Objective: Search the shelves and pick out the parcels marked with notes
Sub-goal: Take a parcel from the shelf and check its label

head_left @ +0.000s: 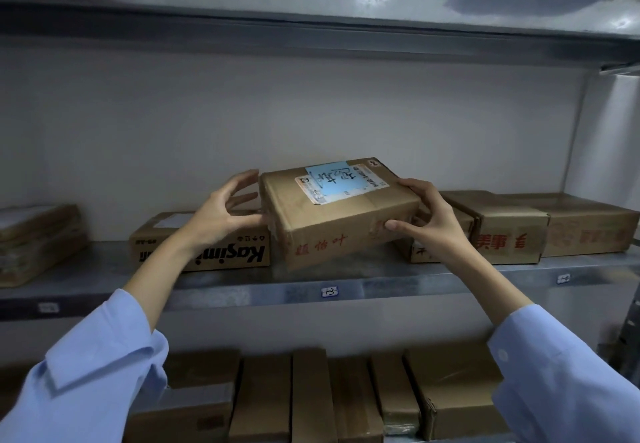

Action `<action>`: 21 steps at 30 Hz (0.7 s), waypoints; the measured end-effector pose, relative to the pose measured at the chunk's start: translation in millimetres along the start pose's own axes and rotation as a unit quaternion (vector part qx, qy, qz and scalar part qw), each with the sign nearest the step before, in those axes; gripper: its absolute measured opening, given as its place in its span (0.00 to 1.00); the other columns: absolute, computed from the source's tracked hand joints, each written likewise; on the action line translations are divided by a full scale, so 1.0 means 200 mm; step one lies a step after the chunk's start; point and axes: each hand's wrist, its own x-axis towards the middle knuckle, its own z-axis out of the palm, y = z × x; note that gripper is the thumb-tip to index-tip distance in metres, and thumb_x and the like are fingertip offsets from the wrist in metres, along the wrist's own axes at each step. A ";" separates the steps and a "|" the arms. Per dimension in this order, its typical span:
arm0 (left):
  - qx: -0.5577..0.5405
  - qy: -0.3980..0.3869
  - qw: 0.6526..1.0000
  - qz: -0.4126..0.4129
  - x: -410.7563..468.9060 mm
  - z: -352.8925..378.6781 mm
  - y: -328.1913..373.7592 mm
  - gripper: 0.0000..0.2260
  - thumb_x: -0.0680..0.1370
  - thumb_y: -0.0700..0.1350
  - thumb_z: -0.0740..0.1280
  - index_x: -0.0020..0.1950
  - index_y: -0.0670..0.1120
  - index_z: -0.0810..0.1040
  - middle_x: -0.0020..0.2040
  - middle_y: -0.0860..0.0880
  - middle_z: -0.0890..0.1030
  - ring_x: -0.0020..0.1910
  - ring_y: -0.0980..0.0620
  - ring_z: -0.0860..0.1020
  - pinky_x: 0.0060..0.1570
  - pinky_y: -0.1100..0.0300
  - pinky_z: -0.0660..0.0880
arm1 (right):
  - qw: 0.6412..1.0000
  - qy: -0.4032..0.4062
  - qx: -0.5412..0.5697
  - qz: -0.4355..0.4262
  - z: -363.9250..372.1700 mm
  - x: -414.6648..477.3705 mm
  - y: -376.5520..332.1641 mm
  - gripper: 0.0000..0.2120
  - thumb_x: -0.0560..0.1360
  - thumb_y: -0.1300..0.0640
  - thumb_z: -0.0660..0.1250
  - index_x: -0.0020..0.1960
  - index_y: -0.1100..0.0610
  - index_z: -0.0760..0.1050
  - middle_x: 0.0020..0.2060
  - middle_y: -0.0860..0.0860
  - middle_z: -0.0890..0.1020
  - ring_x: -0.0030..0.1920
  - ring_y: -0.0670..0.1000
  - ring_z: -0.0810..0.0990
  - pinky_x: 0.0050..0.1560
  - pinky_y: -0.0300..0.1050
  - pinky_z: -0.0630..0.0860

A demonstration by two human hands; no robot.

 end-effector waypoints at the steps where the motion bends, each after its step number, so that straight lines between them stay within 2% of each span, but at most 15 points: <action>1: -0.013 -0.012 1.000 0.002 0.00 0.00 0.00 0.41 0.65 0.47 0.80 0.75 0.54 0.65 0.73 0.56 0.69 0.69 0.57 0.71 0.64 0.60 0.73 | 1.000 -0.008 -0.004 -0.003 0.00 0.00 0.00 0.33 0.67 0.61 0.78 0.69 0.50 0.69 0.64 0.46 0.75 0.59 0.39 0.77 0.49 0.37 0.78; 5: -0.040 -0.035 0.999 0.013 -0.02 -0.01 0.00 0.44 0.63 0.41 0.82 0.74 0.53 0.66 0.69 0.52 0.74 0.65 0.56 0.76 0.64 0.61 0.73 | 0.999 -0.026 -0.010 -0.019 0.01 0.00 0.00 0.34 0.68 0.62 0.78 0.70 0.52 0.69 0.64 0.45 0.74 0.59 0.37 0.76 0.50 0.35 0.77; 8: -0.055 -0.038 0.998 0.021 -0.03 -0.02 -0.01 0.44 0.58 0.47 0.84 0.72 0.54 0.70 0.69 0.53 0.73 0.63 0.51 0.78 0.62 0.59 0.75 | 0.999 -0.019 -0.013 -0.030 0.02 0.02 0.01 0.34 0.67 0.60 0.78 0.70 0.52 0.69 0.65 0.46 0.75 0.64 0.44 0.75 0.58 0.39 0.76; 9: -0.063 -0.041 0.997 0.022 -0.03 -0.02 -0.01 0.43 0.59 0.46 0.84 0.71 0.53 0.71 0.69 0.52 0.73 0.63 0.50 0.78 0.62 0.58 0.75 | 0.999 -0.016 -0.010 -0.030 0.02 0.03 0.01 0.34 0.67 0.61 0.78 0.69 0.52 0.69 0.65 0.47 0.75 0.65 0.47 0.75 0.61 0.42 0.76; 12: -0.070 -0.032 0.997 0.028 -0.05 -0.01 0.00 0.37 0.63 0.36 0.81 0.69 0.47 0.72 0.67 0.48 0.76 0.63 0.47 0.78 0.62 0.54 0.75 | 0.999 0.009 -0.012 -0.035 0.04 0.04 0.00 0.33 0.67 0.63 0.78 0.69 0.53 0.70 0.65 0.48 0.74 0.65 0.47 0.75 0.61 0.44 0.77; 16: -0.076 -0.008 0.997 0.034 -0.07 0.00 0.00 0.32 0.61 0.43 0.81 0.63 0.47 0.74 0.62 0.48 0.79 0.58 0.52 0.78 0.60 0.57 0.76 | 0.998 0.050 -0.026 -0.032 0.10 0.05 -0.01 0.35 0.66 0.62 0.79 0.69 0.51 0.68 0.65 0.42 0.73 0.63 0.36 0.73 0.60 0.34 0.75; 19: -0.071 0.013 0.997 0.030 -0.07 0.03 -0.01 0.29 0.62 0.40 0.82 0.60 0.47 0.75 0.57 0.52 0.81 0.56 0.57 0.78 0.54 0.63 0.76 | 0.996 0.079 -0.015 -0.023 0.13 0.06 -0.01 0.38 0.65 0.59 0.80 0.69 0.46 0.66 0.67 0.42 0.72 0.65 0.43 0.74 0.62 0.41 0.75; 21: -0.074 0.024 0.996 0.031 -0.08 0.05 -0.01 0.28 0.63 0.37 0.79 0.60 0.46 0.75 0.55 0.55 0.81 0.56 0.58 0.78 0.52 0.66 0.75 | 0.995 0.095 -0.017 -0.020 0.15 0.07 -0.02 0.38 0.65 0.58 0.81 0.69 0.46 0.66 0.67 0.43 0.71 0.64 0.45 0.75 0.60 0.42 0.75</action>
